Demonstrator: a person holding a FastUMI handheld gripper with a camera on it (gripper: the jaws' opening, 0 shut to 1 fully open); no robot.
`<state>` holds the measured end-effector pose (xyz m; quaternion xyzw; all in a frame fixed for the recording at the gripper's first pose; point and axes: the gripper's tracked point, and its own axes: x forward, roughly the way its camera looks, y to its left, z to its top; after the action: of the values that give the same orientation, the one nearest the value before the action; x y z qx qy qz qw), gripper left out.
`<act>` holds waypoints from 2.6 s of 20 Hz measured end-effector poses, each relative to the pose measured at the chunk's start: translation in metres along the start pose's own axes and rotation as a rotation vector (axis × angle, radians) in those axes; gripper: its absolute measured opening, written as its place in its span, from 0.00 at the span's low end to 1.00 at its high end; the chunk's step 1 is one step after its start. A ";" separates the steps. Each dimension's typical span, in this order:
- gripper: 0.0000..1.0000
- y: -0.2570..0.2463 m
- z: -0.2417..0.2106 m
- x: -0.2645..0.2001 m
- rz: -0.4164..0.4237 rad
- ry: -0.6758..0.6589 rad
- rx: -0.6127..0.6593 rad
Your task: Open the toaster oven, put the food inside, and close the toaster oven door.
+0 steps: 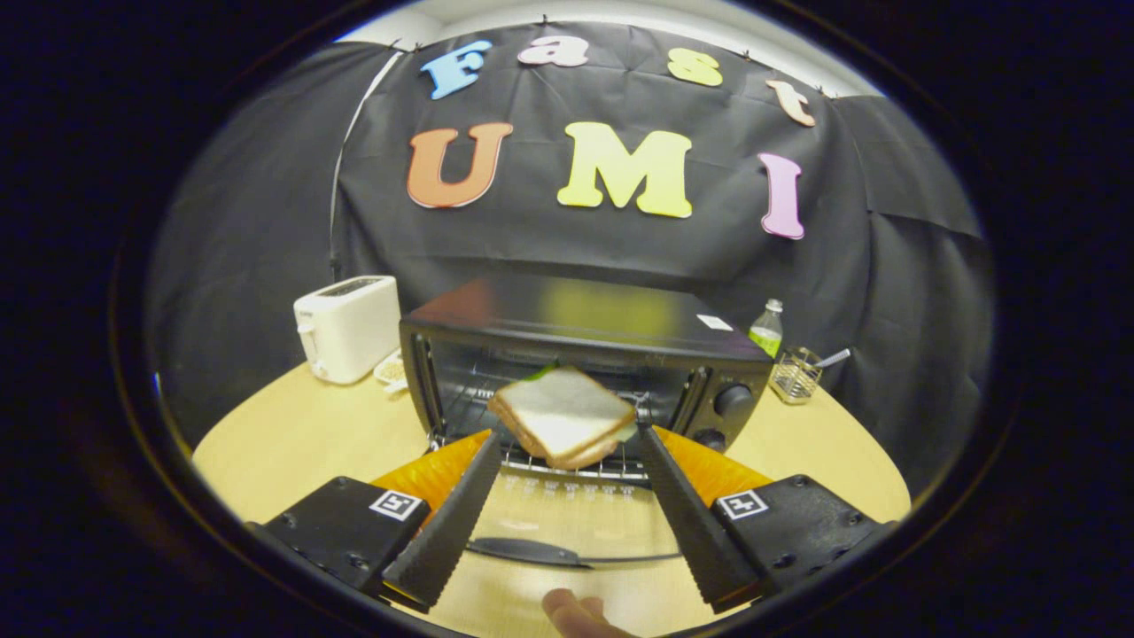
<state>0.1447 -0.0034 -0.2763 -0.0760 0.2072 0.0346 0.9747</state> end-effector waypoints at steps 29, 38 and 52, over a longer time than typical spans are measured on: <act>1.00 0.034 -0.107 0.001 -0.029 0.153 0.146; 1.00 0.031 -0.057 -0.009 -0.072 -0.009 0.065; 1.00 0.025 0.009 -0.056 -0.098 -0.154 -0.014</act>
<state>0.0947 0.0206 -0.2487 -0.0898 0.1276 -0.0058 0.9877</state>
